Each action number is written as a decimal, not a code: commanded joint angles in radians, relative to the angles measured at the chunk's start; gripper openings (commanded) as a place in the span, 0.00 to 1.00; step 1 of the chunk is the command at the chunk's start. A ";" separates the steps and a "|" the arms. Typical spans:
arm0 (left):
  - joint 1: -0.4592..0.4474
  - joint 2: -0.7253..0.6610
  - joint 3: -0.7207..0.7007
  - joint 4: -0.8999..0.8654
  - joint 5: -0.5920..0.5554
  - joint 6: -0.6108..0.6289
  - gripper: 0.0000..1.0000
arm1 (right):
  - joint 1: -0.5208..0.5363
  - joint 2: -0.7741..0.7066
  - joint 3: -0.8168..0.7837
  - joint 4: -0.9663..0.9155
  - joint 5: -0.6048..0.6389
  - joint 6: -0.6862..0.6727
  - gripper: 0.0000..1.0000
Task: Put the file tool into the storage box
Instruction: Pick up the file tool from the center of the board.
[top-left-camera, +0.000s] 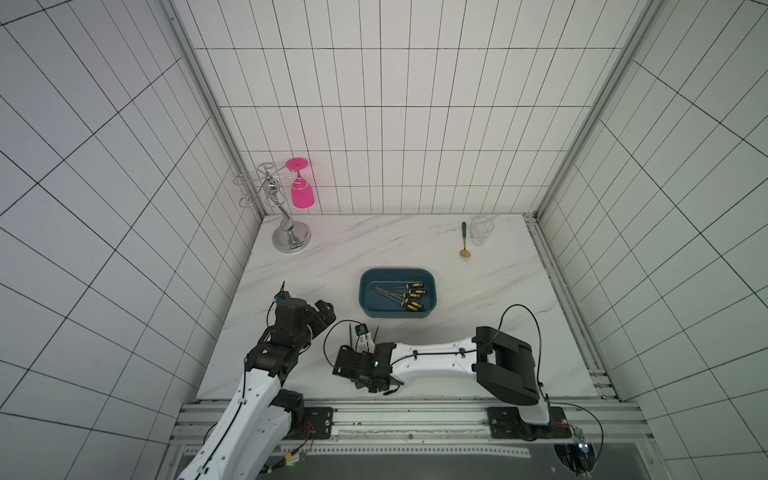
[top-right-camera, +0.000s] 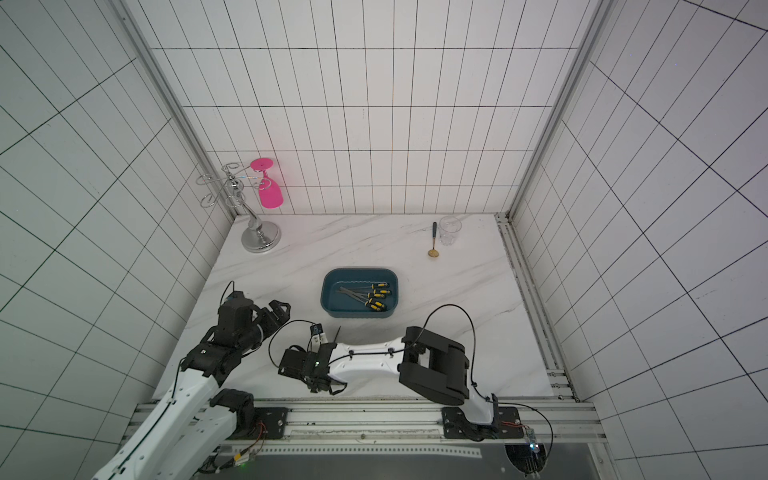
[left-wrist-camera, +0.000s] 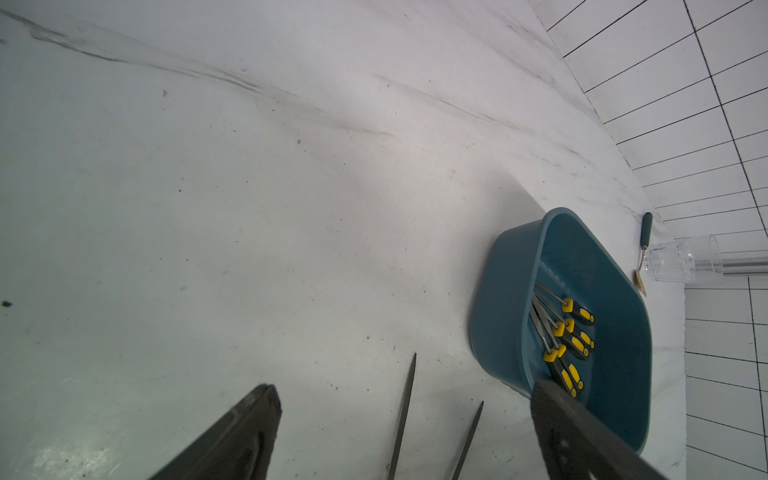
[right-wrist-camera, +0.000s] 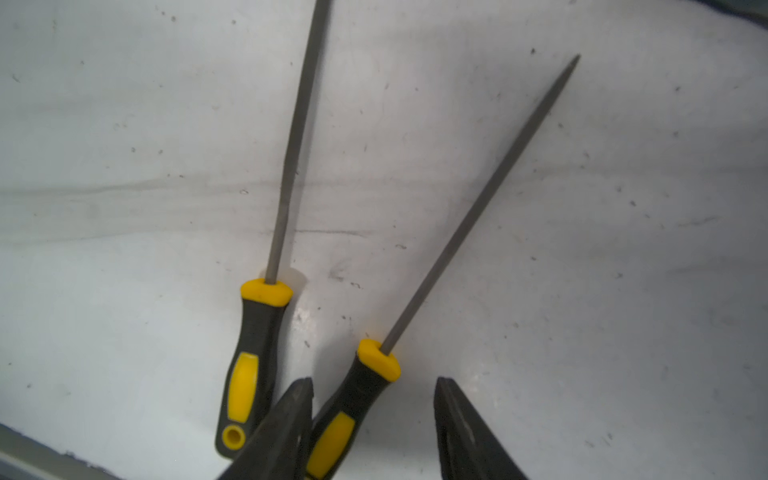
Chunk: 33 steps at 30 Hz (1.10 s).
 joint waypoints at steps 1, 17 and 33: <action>0.003 -0.006 -0.003 0.026 0.021 -0.001 0.98 | 0.001 -0.051 -0.112 -0.057 0.035 0.050 0.51; -0.013 0.068 -0.005 0.005 0.038 0.021 0.98 | -0.049 -0.429 -0.446 0.043 0.071 -0.327 0.54; -0.013 0.082 -0.013 0.033 0.011 0.026 0.98 | -0.147 -0.357 -0.411 0.134 -0.185 -0.755 0.53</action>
